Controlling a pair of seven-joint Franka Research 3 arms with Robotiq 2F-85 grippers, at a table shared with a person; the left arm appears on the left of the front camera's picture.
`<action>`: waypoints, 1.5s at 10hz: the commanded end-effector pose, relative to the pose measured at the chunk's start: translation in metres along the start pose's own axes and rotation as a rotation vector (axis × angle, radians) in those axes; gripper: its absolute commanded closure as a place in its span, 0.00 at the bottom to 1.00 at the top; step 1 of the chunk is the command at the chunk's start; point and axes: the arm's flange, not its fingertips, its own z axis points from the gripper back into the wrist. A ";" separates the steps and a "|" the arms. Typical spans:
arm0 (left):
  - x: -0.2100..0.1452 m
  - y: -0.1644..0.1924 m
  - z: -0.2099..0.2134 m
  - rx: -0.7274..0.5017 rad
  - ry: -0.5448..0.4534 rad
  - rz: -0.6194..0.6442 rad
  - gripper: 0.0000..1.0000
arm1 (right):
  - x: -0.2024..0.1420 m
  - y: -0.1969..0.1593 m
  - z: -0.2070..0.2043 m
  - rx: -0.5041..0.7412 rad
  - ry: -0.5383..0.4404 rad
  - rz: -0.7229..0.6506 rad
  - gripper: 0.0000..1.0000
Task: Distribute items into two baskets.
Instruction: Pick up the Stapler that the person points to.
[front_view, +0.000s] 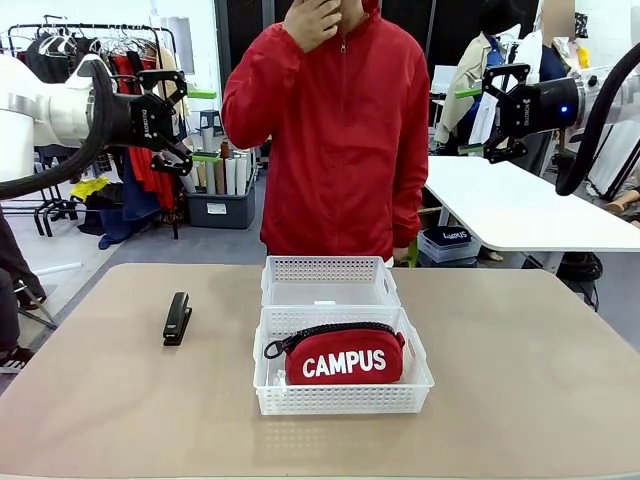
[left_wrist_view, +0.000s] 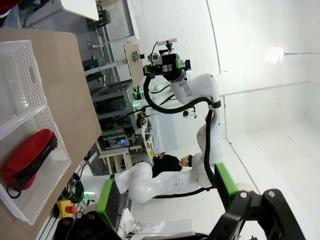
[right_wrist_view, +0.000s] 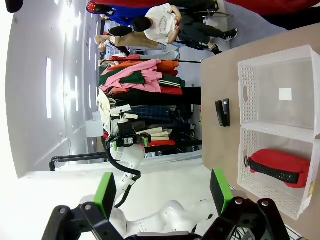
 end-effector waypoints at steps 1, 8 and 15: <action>-0.001 -0.002 0.000 -0.002 0.000 -0.003 0.00 | -0.001 0.002 -0.001 0.004 0.002 -0.017 0.00; -0.001 -0.002 0.000 -0.002 0.000 -0.003 0.00 | -0.001 0.002 -0.001 0.004 0.002 -0.017 0.00; -0.001 -0.002 0.000 -0.002 0.000 -0.003 0.00 | -0.001 0.002 -0.001 0.004 0.002 -0.017 0.00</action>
